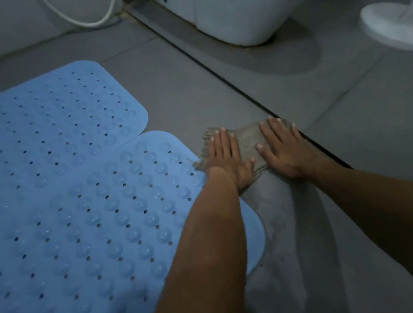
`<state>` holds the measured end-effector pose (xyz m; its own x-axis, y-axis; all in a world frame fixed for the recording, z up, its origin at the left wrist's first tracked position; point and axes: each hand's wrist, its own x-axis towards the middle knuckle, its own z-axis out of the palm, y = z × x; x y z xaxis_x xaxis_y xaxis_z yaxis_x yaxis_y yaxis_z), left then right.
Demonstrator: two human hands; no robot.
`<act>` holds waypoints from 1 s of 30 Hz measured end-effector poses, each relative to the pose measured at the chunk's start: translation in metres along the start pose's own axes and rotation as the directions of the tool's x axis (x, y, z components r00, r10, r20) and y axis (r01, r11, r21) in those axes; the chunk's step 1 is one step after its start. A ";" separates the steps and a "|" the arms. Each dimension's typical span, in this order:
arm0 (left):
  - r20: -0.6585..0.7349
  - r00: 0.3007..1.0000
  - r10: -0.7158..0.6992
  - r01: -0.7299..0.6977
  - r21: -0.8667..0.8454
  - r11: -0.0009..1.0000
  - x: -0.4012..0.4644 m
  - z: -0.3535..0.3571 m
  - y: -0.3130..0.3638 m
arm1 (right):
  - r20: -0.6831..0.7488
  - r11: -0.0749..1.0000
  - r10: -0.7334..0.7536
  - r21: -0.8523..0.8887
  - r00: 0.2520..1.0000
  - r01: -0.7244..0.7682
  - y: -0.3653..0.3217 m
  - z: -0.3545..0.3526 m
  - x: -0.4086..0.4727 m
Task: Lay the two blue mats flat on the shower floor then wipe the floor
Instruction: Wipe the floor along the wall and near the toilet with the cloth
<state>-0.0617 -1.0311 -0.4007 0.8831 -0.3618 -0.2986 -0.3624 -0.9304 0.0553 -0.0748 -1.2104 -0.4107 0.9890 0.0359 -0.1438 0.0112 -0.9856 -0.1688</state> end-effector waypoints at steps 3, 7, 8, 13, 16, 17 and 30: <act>-0.005 0.996 0.086 -0.086 0.022 0.996 -0.022 0.012 0.021 | -0.001 0.993 0.118 0.014 0.993 -0.118 0.005 0.007 -0.047; 0.020 0.976 0.219 -0.220 0.085 0.972 -0.058 0.021 0.038 | 0.081 0.974 0.228 -0.030 0.970 -0.226 0.004 0.012 -0.108; 0.028 0.969 0.244 -0.246 0.107 0.963 -0.066 0.022 0.042 | 0.093 0.964 0.267 -0.032 0.959 -0.265 0.001 0.013 -0.122; 0.063 0.940 0.337 -0.343 0.174 0.923 -0.110 0.029 0.054 | 0.151 0.917 0.397 -0.019 0.905 -0.399 -0.021 0.018 -0.181; 0.103 0.921 0.376 -0.390 0.184 0.903 -0.138 0.037 0.057 | 0.210 0.898 0.435 -0.032 0.876 -0.438 -0.038 0.019 -0.208; 0.123 0.916 0.382 -0.399 0.192 0.896 -0.147 0.040 0.058 | 0.224 0.894 0.443 -0.040 0.868 -0.446 -0.044 0.020 -0.217; 0.206 0.813 0.545 -0.582 0.346 0.736 -0.214 0.054 -0.011 | 0.190 0.841 0.530 0.009 0.826 -0.541 -0.142 0.058 -0.280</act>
<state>-0.2626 -0.9402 -0.3893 0.4587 -0.7890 -0.4086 -0.8835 -0.4540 -0.1152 -0.3620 -1.0710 -0.4029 0.7952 -0.4616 -0.3932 -0.5275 -0.8464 -0.0731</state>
